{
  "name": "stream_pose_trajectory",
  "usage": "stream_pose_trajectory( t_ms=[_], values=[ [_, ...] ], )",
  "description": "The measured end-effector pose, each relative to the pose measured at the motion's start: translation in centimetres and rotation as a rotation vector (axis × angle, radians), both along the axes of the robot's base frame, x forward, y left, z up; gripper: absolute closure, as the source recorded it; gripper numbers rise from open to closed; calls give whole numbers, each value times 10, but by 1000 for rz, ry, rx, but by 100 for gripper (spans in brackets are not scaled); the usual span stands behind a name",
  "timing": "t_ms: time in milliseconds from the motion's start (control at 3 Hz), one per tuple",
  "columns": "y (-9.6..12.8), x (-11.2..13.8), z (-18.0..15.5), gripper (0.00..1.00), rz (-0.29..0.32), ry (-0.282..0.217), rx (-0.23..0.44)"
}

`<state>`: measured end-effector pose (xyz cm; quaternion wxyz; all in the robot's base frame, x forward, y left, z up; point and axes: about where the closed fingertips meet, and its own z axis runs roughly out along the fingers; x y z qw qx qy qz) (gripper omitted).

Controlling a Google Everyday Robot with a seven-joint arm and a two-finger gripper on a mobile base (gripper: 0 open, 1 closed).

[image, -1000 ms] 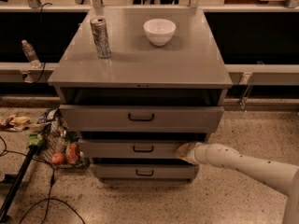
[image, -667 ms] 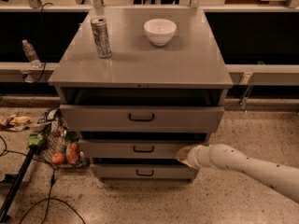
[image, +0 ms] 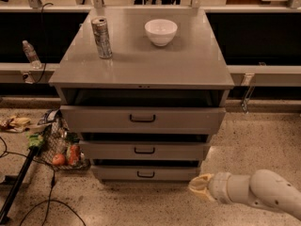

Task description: Close middle drawer

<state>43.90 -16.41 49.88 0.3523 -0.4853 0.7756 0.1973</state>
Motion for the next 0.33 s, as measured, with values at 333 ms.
stream_pose_trajectory(
  t_ms=[333],
  values=[
    [-23, -6, -3, 78, -54, -2, -2]
  ],
)
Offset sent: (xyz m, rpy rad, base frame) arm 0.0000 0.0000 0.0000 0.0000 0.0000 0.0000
